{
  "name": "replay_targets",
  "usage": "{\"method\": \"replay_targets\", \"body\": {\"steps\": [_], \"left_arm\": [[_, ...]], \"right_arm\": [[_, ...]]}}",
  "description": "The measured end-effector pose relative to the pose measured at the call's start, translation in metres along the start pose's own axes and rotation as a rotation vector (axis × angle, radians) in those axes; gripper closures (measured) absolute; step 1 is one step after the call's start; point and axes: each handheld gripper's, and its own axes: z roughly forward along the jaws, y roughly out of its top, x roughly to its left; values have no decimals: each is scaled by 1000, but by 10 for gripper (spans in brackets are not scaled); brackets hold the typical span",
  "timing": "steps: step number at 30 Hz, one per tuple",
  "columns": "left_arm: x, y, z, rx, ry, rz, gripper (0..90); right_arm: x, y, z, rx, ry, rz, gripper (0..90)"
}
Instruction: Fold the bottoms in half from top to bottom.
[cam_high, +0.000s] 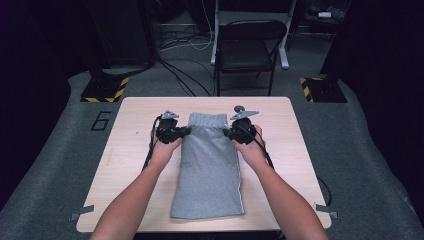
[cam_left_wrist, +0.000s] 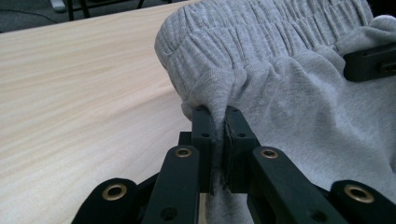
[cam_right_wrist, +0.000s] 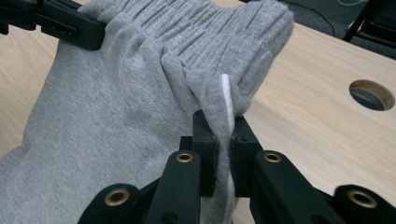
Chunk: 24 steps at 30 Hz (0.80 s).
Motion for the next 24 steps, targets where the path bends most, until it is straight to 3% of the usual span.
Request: {"method": "replay_targets", "body": {"steps": [5,10,17,24], "left_arm": [[2,6,-6,-19,4,2,849],[1,7,-13,-38,-27,19,849],[-4,0,-19,-23,-55,47,848],[-7,-7,-27,-29,-87,37,846]], "right_arm": [[1,8,-5,-24,4,-23,838],[5,12,-11,-42,-1,-47,836],[9,-1,-13,-58,12,-52,836],[13,-10,-20,-79,34,-75,835]]}}
